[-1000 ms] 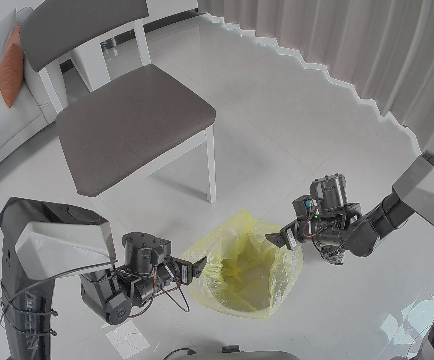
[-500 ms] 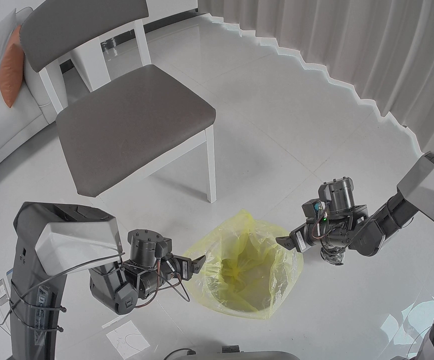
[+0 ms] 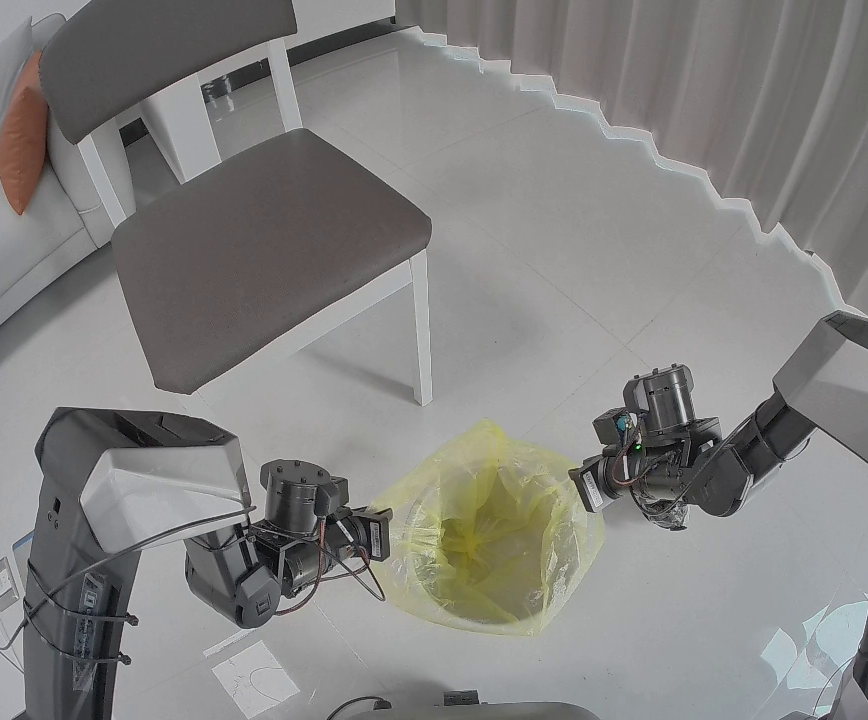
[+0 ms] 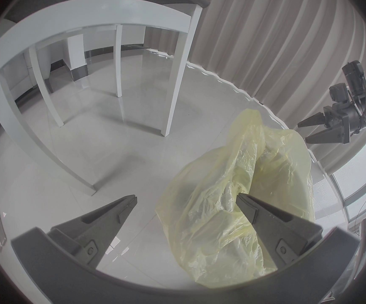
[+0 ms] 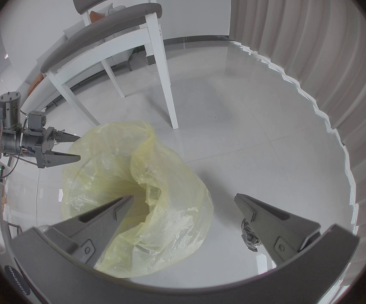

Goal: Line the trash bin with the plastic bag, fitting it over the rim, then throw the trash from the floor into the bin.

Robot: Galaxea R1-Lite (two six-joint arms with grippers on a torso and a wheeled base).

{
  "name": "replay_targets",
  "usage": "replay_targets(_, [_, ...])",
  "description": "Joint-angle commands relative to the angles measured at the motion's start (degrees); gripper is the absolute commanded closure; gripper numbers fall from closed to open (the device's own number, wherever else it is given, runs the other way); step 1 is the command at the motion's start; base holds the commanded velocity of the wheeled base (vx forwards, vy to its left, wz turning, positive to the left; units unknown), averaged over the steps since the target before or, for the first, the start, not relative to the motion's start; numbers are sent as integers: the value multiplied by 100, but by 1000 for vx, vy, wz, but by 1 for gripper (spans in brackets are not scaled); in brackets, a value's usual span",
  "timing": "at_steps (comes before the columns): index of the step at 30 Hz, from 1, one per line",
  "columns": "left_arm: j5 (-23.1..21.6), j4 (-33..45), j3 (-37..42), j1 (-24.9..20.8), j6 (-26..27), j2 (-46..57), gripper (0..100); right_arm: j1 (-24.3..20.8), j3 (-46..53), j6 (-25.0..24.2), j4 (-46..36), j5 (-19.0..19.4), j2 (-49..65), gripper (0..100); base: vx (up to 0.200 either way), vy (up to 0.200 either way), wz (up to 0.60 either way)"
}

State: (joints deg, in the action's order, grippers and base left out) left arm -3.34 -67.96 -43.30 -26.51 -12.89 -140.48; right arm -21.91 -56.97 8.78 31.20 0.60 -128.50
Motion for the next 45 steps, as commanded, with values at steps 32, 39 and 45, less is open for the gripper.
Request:
replay_targets(32, [281,1866,-1339,-73,199,-489,100,363,-1238,247,-588,222,-1371,100,0,0,0])
replay_targets(39, [272,2296,-1356,-64,374,-436,100,363,-1616,247,-1177,239,-1546,100,0,0,0])
replay_targets(45, [281,2279,-1233,-38,629,-418,100,363,-1625,274,-1265,230,-1529,100,0,0,0])
